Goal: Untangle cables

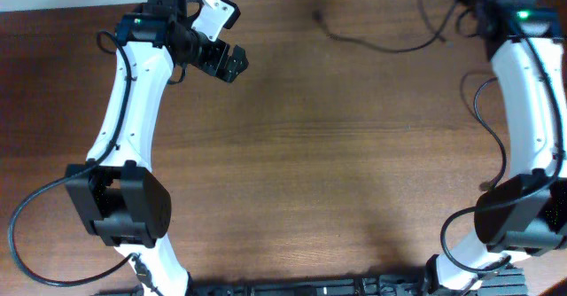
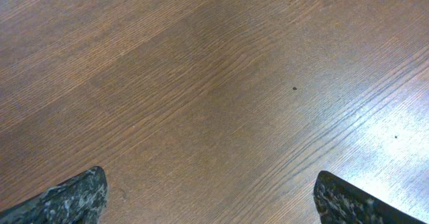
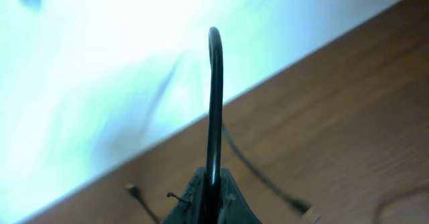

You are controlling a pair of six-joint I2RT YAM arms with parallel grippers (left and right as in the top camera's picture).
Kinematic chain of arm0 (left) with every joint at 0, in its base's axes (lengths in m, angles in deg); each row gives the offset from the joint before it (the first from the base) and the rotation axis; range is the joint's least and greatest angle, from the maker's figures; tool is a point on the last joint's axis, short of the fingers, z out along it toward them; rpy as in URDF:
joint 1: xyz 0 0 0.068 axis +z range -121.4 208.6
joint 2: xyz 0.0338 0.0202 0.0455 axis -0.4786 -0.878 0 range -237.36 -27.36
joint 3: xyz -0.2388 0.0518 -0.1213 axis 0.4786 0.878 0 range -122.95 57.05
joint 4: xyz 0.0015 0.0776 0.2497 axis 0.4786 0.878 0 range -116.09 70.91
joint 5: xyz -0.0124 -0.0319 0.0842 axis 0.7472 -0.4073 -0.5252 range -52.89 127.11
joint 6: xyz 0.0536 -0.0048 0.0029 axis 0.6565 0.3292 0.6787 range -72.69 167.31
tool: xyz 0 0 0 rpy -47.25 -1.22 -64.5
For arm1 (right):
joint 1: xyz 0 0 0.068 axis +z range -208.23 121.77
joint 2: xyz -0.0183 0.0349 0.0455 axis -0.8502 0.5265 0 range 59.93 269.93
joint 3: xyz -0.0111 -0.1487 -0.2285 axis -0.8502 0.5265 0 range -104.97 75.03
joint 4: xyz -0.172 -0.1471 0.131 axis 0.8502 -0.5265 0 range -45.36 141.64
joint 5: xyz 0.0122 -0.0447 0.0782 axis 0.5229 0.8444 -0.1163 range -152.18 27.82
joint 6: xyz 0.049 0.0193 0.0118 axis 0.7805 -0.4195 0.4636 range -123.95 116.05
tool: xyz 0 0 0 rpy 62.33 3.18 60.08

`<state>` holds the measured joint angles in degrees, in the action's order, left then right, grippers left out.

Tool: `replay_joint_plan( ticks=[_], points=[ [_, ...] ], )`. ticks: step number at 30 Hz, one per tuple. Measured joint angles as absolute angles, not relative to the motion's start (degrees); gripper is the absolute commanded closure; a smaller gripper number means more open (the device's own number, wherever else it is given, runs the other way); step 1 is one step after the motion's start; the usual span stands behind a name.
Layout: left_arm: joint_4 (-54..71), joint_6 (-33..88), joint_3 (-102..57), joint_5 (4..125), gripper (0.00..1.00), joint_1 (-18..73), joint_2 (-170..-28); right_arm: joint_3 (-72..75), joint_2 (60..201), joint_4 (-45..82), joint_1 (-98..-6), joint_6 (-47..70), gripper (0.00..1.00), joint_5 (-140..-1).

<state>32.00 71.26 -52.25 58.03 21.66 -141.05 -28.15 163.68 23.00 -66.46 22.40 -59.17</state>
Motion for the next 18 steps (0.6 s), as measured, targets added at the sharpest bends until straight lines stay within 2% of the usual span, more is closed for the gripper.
replay_joint_plan(
  ticks=[10, 18],
  points=[
    [32.0, 71.26, -52.25, 58.03, 0.01, 21.66, -141.05, -29.02, 163.59, 30.84, -73.13, 17.26, 0.96, -52.31],
    [32.0, 71.26, -52.25, 58.06, 0.01, 21.66, -141.05, -29.02, 164.81, 29.99, -73.63, 12.06, 0.96, -51.91]
  ],
)
